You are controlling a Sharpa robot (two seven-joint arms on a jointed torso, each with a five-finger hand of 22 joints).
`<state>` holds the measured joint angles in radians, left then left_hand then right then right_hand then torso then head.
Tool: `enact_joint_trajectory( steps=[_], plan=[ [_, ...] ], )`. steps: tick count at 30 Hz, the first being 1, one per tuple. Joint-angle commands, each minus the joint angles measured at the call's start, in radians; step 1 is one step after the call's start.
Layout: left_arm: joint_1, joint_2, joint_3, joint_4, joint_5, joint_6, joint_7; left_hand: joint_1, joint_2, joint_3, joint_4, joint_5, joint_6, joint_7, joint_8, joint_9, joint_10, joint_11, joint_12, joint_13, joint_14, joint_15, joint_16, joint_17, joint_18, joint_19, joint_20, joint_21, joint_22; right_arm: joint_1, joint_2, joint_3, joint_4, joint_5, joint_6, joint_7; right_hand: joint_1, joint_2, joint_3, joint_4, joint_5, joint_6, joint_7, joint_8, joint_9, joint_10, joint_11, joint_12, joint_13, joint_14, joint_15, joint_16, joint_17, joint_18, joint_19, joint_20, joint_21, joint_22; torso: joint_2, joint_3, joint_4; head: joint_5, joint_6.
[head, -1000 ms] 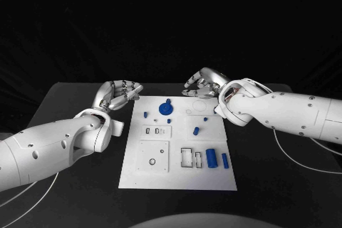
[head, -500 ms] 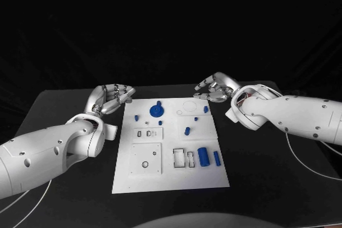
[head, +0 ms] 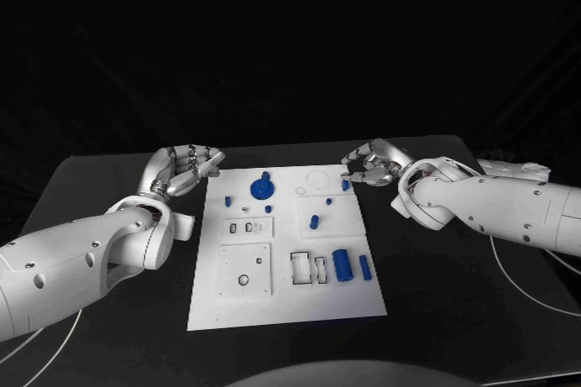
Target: Assemble the parts on the task board
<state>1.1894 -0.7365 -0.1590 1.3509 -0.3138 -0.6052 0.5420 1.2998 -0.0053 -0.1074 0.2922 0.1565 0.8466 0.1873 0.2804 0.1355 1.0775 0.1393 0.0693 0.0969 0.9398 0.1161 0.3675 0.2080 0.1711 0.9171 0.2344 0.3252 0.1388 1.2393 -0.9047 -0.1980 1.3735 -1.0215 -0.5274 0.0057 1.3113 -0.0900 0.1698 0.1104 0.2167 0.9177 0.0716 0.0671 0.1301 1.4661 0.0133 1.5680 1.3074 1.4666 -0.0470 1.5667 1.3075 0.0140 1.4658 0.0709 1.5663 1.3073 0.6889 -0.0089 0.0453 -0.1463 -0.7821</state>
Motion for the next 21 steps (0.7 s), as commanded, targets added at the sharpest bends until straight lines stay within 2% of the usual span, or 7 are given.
enact_joint_trajectory(
  steps=[1, 8, 14, 21],
  plan=[
    [0.0, -0.006, 0.001, 0.005, -0.005, 0.013, 0.014, 0.003, 0.01, -0.004, 0.0, 0.005, 0.007, -0.002, -0.005, 0.001, 0.004, 0.002, -0.003, 0.002, -0.008, 0.001, -0.006, 0.001, 0.012, -0.006, -0.003, -0.005, -0.001, -0.008, 0.009, 0.0, -0.016, -0.068, 0.048, -0.014, 0.011, 0.0, 0.0, -0.007, -0.005, -0.013, 0.0, -0.005, -0.003, 0.105, -0.009, 0.003, 0.263, 0.104, -0.007, 0.004, 0.263, -0.014, 0.105, -0.009, 0.004, 0.263, -0.001, -0.0005, 0.0001, 0.002, -0.003],
    [0.0, -0.02, 0.001, 0.012, -0.005, 0.008, 0.013, 0.003, 0.013, -0.005, 0.0, 0.005, 0.007, -0.002, -0.006, 0.001, 0.003, 0.002, -0.003, 0.002, -0.008, 0.001, -0.006, 0.002, 0.012, -0.007, -0.003, -0.005, -0.001, -0.02, 0.022, 0.0, -0.041, -0.102, 0.08, -0.038, 0.019, 0.001, 0.001, -0.011, -0.006, -0.021, -0.004, -0.005, -0.007, 0.105, -0.013, 0.003, 0.263, 0.104, -0.01, 0.004, 0.263, -0.014, 0.105, -0.011, 0.004, 0.263, -0.001, -0.0011, 0.0013, 0.001, -0.006],
    [0.0, -0.024, 0.001, 0.014, -0.005, 0.007, 0.013, 0.003, 0.013, -0.005, 0.0, 0.005, 0.007, -0.002, -0.006, 0.001, 0.003, 0.002, -0.003, 0.002, -0.008, 0.001, -0.006, 0.002, 0.012, -0.007, -0.003, -0.005, -0.001, -0.023, 0.027, 0.0, -0.054, -0.114, 0.095, -0.051, 0.026, 0.004, 0.002, -0.014, -0.006, -0.024, -0.007, -0.004, -0.009, 0.105, -0.015, 0.003, 0.263, 0.104, -0.012, 0.004, 0.263, -0.014, 0.105, -0.013, 0.004, 0.263, -0.003, -0.001, 0.0, 0.003, -0.009],
    [0.0, -0.024, 0.001, 0.014, -0.005, 0.007, 0.014, 0.004, 0.013, -0.006, 0.0, 0.005, 0.007, -0.002, -0.006, 0.001, 0.003, 0.002, -0.003, 0.002, -0.008, 0.002, -0.006, 0.002, 0.012, -0.007, -0.002, -0.005, -0.001, -0.024, 0.034, 0.0, -0.066, -0.126, 0.12, -0.068, 0.037, 0.008, 0.006, -0.02, 0.005, -0.009, -0.007, 0.005, -0.008, 0.105, -0.018, 0.003, 0.263, 0.104, -0.016, 0.004, 0.263, -0.014, 0.105, -0.017, 0.004, 0.263, -0.003, -0.0005, 0.0023, 0.004, -0.008]
  ],
)
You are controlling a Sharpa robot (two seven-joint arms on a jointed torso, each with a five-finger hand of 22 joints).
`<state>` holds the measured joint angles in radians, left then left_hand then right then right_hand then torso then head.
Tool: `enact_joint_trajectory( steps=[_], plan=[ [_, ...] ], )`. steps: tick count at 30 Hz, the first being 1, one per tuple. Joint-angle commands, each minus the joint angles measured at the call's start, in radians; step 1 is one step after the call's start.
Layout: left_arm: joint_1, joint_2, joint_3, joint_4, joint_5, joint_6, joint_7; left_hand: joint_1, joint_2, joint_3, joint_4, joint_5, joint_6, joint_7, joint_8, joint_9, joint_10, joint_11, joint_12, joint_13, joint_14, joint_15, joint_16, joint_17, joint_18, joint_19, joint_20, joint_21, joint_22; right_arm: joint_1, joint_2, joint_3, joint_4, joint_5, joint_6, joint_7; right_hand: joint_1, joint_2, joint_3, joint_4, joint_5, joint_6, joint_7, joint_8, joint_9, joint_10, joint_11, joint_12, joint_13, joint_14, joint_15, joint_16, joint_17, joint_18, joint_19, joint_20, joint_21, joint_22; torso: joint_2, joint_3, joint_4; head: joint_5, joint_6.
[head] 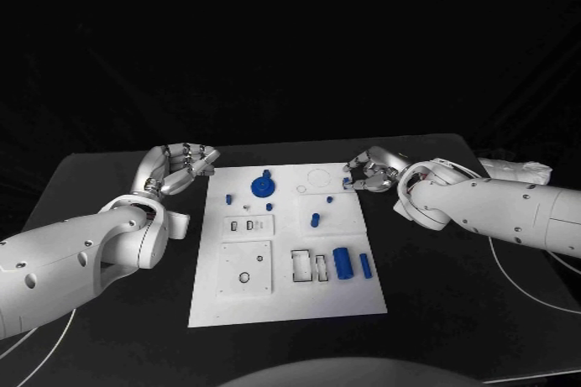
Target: Assemble the parts on the task board
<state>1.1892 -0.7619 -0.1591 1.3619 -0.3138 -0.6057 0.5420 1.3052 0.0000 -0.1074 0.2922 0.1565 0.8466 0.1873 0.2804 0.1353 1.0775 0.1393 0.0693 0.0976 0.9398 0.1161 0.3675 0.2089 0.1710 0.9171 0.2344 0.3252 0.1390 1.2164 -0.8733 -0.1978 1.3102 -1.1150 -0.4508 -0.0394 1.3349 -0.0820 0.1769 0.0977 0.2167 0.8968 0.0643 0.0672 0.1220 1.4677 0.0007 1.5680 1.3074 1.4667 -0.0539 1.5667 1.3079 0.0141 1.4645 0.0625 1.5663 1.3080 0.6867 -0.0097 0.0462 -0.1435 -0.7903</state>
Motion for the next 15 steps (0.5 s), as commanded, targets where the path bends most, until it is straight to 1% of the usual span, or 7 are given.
enact_joint_trajectory(
  steps=[1, 4, 7, 11, 15],
  plan=[
    [0.0, 0.001, 0.001, 0.003, -0.005, 0.007, 0.013, -0.002, 0.008, -0.006, 0.0, 0.005, 0.007, -0.002, -0.006, 0.001, 0.003, 0.002, -0.003, 0.001, -0.008, 0.002, -0.006, 0.001, 0.012, -0.007, -0.002, -0.005, -0.001, -0.001, 0.004, 0.0, -0.004, -0.034, 0.046, -0.025, 0.015, 0.001, 0.0, -0.008, 0.007, 0.014, 0.0, 0.006, 0.0, 0.103, -0.005, 0.003, 0.263, 0.104, -0.009, 0.004, 0.263, -0.014, 0.106, -0.009, 0.004, 0.263, 0.0, 0.0, 0.0012, 0.002, 0.0],
    [0.0, 0.0, 0.001, 0.003, -0.005, 0.007, 0.013, -0.002, 0.008, -0.006, 0.0, 0.005, 0.007, -0.002, -0.006, 0.001, 0.003, 0.002, -0.003, 0.001, -0.008, 0.002, -0.006, 0.001, 0.012, -0.007, -0.002, -0.005, -0.001, -0.003, 0.008, 0.0, -0.008, -0.039, 0.052, -0.032, 0.02, 0.004, 0.003, -0.01, 0.014, 0.022, 0.002, 0.008, 0.0, 0.103, -0.005, 0.003, 0.263, 0.104, -0.01, 0.004, 0.263, -0.014, 0.106, -0.01, 0.004, 0.263, 0.001, 0.0004, 0.0, 0.004, 0.0],
    [0.0, -0.001, 0.001, 0.003, -0.005, 0.007, 0.013, -0.002, 0.008, -0.006, 0.0, 0.005, 0.007, -0.002, -0.007, 0.001, 0.003, 0.002, -0.003, 0.001, -0.009, 0.002, -0.006, 0.001, 0.012, -0.007, -0.002, -0.005, -0.001, -0.005, 0.013, 0.0, -0.012, -0.042, 0.052, -0.039, 0.026, 0.008, 0.006, -0.013, 0.019, 0.028, 0.002, 0.01, 0.0, 0.103, -0.005, 0.003, 0.263, 0.104, -0.01, 0.004, 0.263, -0.014, 0.106, -0.011, 0.004, 0.263, 0.001, 0.0004, 0.0003, 0.005, 0.001],
    [0.0, -0.002, 0.001, 0.003, -0.005, 0.007, 0.012, -0.002, 0.008, -0.006, 0.0, 0.005, 0.007, -0.002, -0.007, 0.001, 0.003, 0.002, -0.003, 0.001, -0.009, 0.002, -0.006, 0.001, 0.012, -0.007, -0.002, -0.005, -0.001, -0.008, 0.019, 0.0, -0.016, -0.047, 0.041, -0.059, 0.037, 0.018, 0.016, -0.019, 0.028, 0.037, 0.006, 0.011, -0.001, 0.103, -0.002, 0.003, 0.263, 0.104, -0.01, 0.004, 0.263, -0.014, 0.106, -0.012, 0.004, 0.263, 0.001, 0.0, 0.0006, 0.008, 0.001],
    [0.0, -0.003, 0.001, 0.004, -0.005, 0.006, 0.012, -0.002, 0.008, -0.006, 0.0, 0.005, 0.007, -0.002, -0.007, 0.001, 0.003, 0.002, -0.003, 0.001, -0.009, 0.002, -0.006, 0.001, 0.012, -0.007, -0.002, -0.005, -0.001, -0.009, 0.024, 0.0, -0.019, -0.049, 0.037, -0.069, 0.039, 0.019, 0.018, -0.02, 0.03, 0.039, 0.006, 0.011, -0.001, 0.103, -0.002, 0.003, 0.263, 0.104, -0.009, 0.004, 0.263, -0.014, 0.106, -0.012, 0.004, 0.263, 0.001, 0.0001, -0.0001, 0.009, 0.001]
  ],
)
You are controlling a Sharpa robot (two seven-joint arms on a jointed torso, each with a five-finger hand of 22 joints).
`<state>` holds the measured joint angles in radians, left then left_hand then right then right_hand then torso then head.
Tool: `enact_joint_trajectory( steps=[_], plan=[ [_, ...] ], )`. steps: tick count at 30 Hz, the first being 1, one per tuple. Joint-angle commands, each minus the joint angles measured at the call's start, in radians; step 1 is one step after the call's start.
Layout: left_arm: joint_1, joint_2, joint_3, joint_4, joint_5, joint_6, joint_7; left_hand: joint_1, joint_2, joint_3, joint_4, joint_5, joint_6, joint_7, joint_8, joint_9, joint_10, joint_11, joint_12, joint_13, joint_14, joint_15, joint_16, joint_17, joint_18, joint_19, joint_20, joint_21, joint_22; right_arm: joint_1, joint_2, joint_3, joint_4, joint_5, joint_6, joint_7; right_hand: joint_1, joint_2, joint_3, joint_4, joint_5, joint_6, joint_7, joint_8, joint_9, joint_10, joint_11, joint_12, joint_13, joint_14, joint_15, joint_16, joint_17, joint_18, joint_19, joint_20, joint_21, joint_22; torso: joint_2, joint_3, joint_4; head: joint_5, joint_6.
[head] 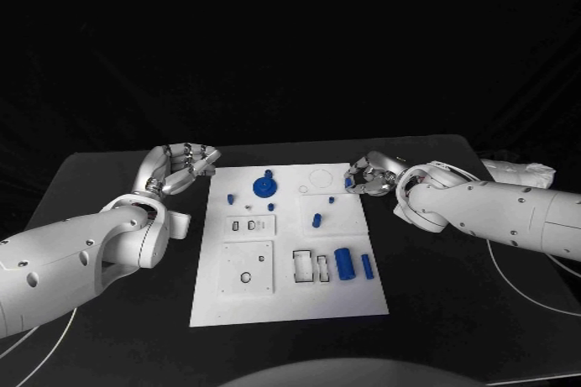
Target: Assemble the parts on the task board
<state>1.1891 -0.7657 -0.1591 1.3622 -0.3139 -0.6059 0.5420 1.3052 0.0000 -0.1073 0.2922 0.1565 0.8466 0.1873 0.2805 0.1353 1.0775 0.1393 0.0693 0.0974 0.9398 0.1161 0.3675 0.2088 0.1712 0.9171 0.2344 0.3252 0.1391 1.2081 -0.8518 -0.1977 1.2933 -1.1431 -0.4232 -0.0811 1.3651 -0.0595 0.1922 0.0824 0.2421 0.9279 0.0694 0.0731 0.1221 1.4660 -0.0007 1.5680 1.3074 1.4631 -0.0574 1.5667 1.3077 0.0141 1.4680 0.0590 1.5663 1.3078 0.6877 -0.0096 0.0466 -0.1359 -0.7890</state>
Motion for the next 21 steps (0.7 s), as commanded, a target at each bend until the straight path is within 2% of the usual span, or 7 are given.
enact_joint_trajectory(
  steps=[1, 21],
  plan=[
    [0.001, 0.0, 0.001, 0.003, -0.005, 0.006, 0.012, -0.002, 0.008, -0.006, 0.0, 0.005, 0.007, -0.002, -0.007, 0.001, 0.003, 0.002, -0.003, 0.001, -0.008, 0.002, -0.006, 0.001, 0.011, -0.007, -0.002, -0.005, -0.001, -0.001, 0.003, 0.0, -0.002, -0.021, 0.01, -0.029, 0.009, -0.003, 0.003, -0.005, 0.005, 0.009, 0.001, 0.005, -0.002, 0.105, 0.0, 0.003, 0.263, 0.108, -0.006, 0.004, 0.263, -0.014, 0.103, -0.008, 0.004, 0.263, 0.0, -0.0002, -0.0001, 0.002, 0.0],
    [0.001, 0.0, 0.001, 0.005, -0.005, 0.005, 0.013, -0.002, 0.008, -0.006, 0.0, 0.005, 0.007, -0.002, -0.007, 0.001, 0.003, 0.002, -0.003, 0.001, -0.008, 0.002, -0.006, 0.001, 0.011, -0.007, -0.002, -0.005, -0.001, -0.002, 0.01, 0.0, -0.005, -0.031, 0.008, -0.034, 0.015, 0.007, 0.011, -0.011, 0.005, 0.063, -0.003, 0.021, 0.001, 0.105, -0.001, 0.003, 0.263, 0.108, -0.005, 0.004, 0.263, -0.014, 0.103, -0.008, 0.004, 0.263, -0.001, 0.0007, -0.0006, 0.004, -0.002]
  ],
)
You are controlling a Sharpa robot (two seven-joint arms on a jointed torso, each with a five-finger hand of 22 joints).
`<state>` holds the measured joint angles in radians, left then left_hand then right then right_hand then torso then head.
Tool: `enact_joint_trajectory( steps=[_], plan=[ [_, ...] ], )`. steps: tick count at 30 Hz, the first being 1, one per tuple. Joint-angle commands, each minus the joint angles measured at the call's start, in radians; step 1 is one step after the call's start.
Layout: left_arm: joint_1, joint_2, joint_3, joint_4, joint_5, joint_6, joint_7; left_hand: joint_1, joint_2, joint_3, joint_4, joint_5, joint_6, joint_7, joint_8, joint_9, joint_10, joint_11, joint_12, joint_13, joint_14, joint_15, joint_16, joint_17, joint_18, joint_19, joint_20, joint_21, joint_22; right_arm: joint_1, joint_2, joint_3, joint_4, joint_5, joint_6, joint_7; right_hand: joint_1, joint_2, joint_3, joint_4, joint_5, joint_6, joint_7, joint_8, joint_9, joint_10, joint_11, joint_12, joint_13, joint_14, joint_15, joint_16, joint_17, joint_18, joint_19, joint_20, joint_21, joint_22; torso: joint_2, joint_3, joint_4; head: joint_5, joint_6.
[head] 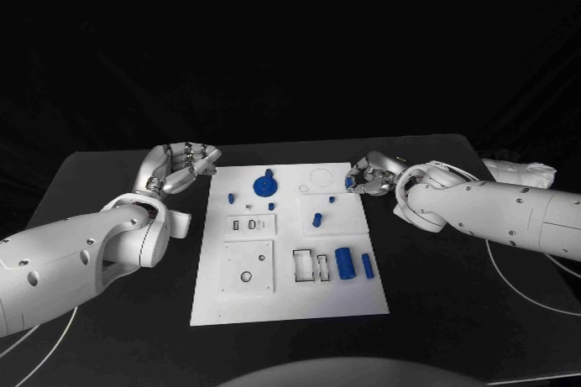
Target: Assemble the parts on the task board
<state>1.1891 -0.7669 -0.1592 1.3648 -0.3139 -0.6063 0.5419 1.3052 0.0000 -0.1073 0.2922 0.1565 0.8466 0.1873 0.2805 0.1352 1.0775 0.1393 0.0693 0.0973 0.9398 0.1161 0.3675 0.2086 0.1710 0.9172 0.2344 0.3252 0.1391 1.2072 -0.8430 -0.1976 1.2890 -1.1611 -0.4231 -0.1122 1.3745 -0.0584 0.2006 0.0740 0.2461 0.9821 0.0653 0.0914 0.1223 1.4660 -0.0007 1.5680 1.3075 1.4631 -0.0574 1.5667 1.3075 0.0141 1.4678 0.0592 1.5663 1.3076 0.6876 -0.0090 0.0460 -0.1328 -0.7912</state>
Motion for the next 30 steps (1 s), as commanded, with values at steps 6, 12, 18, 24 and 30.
enact_joint_trajectory(
  steps=[6, 12, 18, 24, 30],
  plan=[
    [0.001, 0.001, 0.001, 0.003, -0.005, 0.004, 0.012, -0.002, 0.008, -0.006, 0.0, 0.005, 0.007, -0.002, -0.007, 0.002, 0.003, 0.002, -0.003, 0.002, -0.008, 0.002, -0.006, 0.002, 0.012, -0.007, -0.002, -0.005, -0.002, -0.001, 0.002, 0.0, -0.002, -0.004, 0.004, 0.002, 0.005, 0.009, 0.004, -0.004, -0.001, 0.047, -0.002, 0.014, 0.004, 0.105, -0.001, 0.003, 0.263, 0.108, -0.006, 0.004, 0.263, -0.014, 0.103, -0.008, 0.004, 0.263, 0.0, -0.0003, 0.0009, 0.003, 0.0],
    [0.001, 0.001, 0.001, 0.004, -0.005, 0.003, 0.012, 0.0, 0.01, -0.007, -0.001, 0.006, 0.007, -0.002, -0.008, 0.002, 0.003, 0.002, -0.003, 0.002, -0.009, 0.002, -0.006, 0.002, 0.012, -0.008, -0.002, -0.005, -0.002, -0.001, 0.001, 0.0, 0.0, 0.008, -0.014, 0.012, 0.005, 0.016, 0.004, -0.009, 0.002, 0.104, -0.002, 0.032, 0.01, 0.105, 0.005, 0.003, 0.263, 0.108, -0.002, 0.004, 0.263, -0.014, 0.103, -0.006, 0.004, 0.263, 0.0, -0.0004, 0.0003, 0.005, 0.001],
    [0.001, 0.001, 0.001, 0.003, -0.005, 0.003, 0.012, 0.0, 0.01, -0.008, -0.001, 0.006, 0.007, -0.002, -0.008, 0.002, 0.003, 0.002, -0.003, 0.002, -0.009, 0.002, -0.006, 0.003, 0.012, -0.008, -0.002, -0.005, -0.002, -0.001, -0.002, 0.0, 0.013, 0.054, -0.055, 0.039, 0.008, 0.018, 0.003, -0.015, 0.011, 0.134, -0.001, 0.039, 0.012, 0.105, 0.007, 0.003, 0.263, 0.108, 0.001, 0.004, 0.263, -0.014, 0.103, -0.004, 0.004, 0.263, 0.0, 0.0004, 0.0003, 0.007, 0.001],
    [0.001, 0.002, 0.001, 0.002, -0.005, 0.003, 0.011, 0.0, 0.01, -0.008, -0.001, 0.006, 0.007, -0.002, -0.008, 0.002, 0.003, 0.002, -0.003, 0.002, -0.009, 0.002, -0.006, 0.003, 0.012, -0.008, -0.002, -0.005, -0.002, 0.0, -0.004, 0.0, 0.029, 0.119, -0.108, 0.066, 0.009, 0.018, 0.002, -0.019, 0.015, 0.146, 0.002, 0.041, 0.013, 0.105, 0.009, 0.003, 0.263, 0.108, 0.002, 0.004, 0.263, -0.014, 0.103, -0.003, 0.004, 0.263, 0.0, -0.0001, 0.0, 0.01, 0.002],
    [0.001, 0.004, 0.001, 0.0, -0.005, 0.004, 0.011, 0.0, 0.01, -0.008, -0.001, 0.006, 0.007, -0.002, -0.008, 0.002, 0.003, 0.002, -0.003, 0.002, -0.01, 0.002, -0.006, 0.003, 0.012, -0.008, -0.002, -0.005, -0.002, 0.02, -0.004, 0.001, 0.067, 0.157, -0.134, 0.08, 0.01, 0.018, 0.001, -0.021, 0.016, 0.152, 0.004, 0.041, 0.013, 0.105, 0.011, 0.003, 0.263, 0.108, 0.002, 0.004, 0.263, -0.014, 0.103, -0.002, 0.004, 0.263, 0.0, -0.0003, -0.0001, 0.017, 0.004]
  ],
)
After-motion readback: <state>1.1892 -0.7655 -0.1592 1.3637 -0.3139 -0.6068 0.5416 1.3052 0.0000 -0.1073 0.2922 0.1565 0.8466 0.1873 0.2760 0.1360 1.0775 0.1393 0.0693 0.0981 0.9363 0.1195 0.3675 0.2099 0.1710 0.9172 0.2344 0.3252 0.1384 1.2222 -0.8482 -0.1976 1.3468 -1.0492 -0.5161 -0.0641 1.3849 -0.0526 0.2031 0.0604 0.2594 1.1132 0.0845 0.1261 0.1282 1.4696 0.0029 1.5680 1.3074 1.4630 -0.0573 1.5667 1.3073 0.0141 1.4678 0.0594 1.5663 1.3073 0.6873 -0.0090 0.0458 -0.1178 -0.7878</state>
